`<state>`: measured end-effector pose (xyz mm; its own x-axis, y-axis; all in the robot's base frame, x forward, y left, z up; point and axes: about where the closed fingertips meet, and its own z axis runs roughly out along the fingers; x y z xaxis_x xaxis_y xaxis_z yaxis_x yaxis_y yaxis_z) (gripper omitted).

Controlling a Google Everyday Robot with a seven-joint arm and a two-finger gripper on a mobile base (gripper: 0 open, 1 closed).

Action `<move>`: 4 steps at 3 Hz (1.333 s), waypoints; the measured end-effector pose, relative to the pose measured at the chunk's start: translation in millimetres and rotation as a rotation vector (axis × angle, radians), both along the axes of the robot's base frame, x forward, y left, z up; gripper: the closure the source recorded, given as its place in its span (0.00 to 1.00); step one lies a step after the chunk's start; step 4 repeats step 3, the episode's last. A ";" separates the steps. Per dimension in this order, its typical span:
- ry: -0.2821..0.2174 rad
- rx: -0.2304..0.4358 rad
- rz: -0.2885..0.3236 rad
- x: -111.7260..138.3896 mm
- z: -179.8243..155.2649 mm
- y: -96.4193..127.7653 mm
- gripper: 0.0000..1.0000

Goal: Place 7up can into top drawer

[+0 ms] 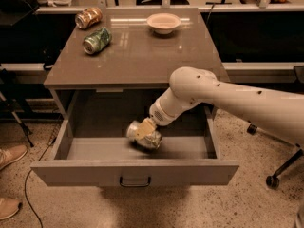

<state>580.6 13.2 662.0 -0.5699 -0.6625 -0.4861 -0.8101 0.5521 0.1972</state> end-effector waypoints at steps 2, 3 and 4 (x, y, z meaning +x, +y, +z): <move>-0.012 0.005 -0.121 7.6 0.8 -47.2 0.00; -0.043 0.001 -0.251 -3.9 17.0 -104.6 0.00; -0.043 0.001 -0.251 -3.9 17.0 -104.6 0.00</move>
Offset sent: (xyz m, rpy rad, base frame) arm 0.0088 -0.1156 0.0131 -0.0014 -0.0335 -0.2560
